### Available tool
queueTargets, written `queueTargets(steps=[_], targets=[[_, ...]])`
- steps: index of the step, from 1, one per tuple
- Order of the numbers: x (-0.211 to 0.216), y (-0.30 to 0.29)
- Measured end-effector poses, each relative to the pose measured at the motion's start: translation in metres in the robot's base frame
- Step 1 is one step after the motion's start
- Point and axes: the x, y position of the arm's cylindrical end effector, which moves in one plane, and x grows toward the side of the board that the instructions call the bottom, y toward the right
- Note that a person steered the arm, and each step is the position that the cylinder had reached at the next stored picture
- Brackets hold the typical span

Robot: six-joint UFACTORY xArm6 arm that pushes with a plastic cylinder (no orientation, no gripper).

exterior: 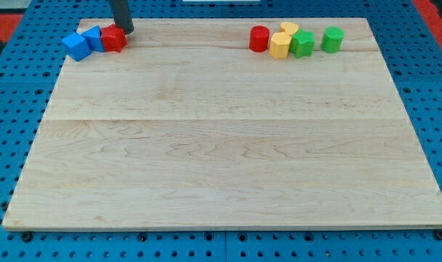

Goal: Slightly separate the red star and blue blocks from each other

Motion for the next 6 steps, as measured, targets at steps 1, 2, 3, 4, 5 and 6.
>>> queueTargets(steps=[1,2,3,4,5,6], targets=[[-0.005,0.000],[-0.009,0.000],[-0.012,-0.011],[-0.012,-0.033],[-0.011,-0.039],[0.003,-0.042]])
